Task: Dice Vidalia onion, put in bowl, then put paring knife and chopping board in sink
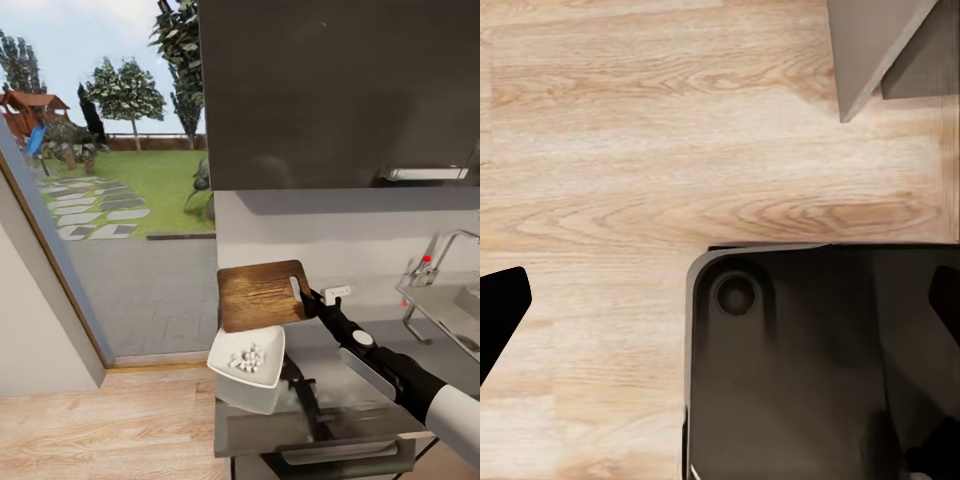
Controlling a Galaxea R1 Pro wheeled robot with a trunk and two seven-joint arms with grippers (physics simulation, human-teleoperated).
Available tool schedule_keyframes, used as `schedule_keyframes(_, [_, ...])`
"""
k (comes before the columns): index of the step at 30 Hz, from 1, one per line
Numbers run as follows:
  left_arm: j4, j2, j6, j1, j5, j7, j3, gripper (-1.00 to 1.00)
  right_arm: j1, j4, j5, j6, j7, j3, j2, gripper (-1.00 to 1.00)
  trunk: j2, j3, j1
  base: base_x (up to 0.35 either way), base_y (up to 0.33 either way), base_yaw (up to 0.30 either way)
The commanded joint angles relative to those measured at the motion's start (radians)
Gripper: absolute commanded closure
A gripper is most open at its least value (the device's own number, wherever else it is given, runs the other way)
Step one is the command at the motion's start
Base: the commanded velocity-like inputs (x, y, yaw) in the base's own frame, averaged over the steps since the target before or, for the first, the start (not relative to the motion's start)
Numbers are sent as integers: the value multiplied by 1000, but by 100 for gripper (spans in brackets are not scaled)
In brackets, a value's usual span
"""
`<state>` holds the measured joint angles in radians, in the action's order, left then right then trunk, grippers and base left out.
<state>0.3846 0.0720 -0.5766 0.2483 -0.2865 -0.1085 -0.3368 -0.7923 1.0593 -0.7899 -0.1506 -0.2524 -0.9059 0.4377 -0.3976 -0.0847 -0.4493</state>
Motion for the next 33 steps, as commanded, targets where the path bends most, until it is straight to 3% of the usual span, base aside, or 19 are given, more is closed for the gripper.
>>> schedule_keyframes(1, [2, -2, -1, 0, -3, -10, -9, -100, -2, 1, -11, -7, 10, -5, 1, 100, -2, -2, -1, 0, -317, 0])
schedule_keyframes(14, [-6, -9, 0, 0, -4, -11, -8, -100, -2, 2, -22, -2, 54, -4, 0, 100, -2, -2, -1, 0, -317, 0])
schedule_keyframes(16, [-6, -9, -1, 0, -4, -11, -8, -100, -2, 2, -36, -1, 64, -4, 0, 100, -2, -2, -1, 0, -317, 0])
schedule_keyframes(18, [-6, -9, 0, 0, -3, -12, -8, -100, -2, 3, -79, 17, 66, -3, 0, 100, -2, -2, -1, 0, -317, 0])
schedule_keyframes(22, [-7, -9, 0, 0, -5, -13, -8, -100, -2, 8, -148, 134, 63, 1, -2, 100, -2, -2, -1, 0, -317, 0])
schedule_keyframes(24, [-7, -9, 0, 0, -5, -12, -8, -100, -2, 10, -175, 197, 58, 31, -2, 100, -2, -2, -1, 0, -317, 0])
schedule_keyframes(28, [-9, -9, 0, 0, -5, -12, -8, -100, -2, 12, -191, 275, 50, 117, -1, 100, -2, -2, -1, 0, -317, 0])
schedule_keyframes(33, [-23, -15, 0, 0, -5, -13, -8, -100, -2, 13, -200, 294, -48, 145, -2, 100, -2, -2, -1, 0, -317, 0])
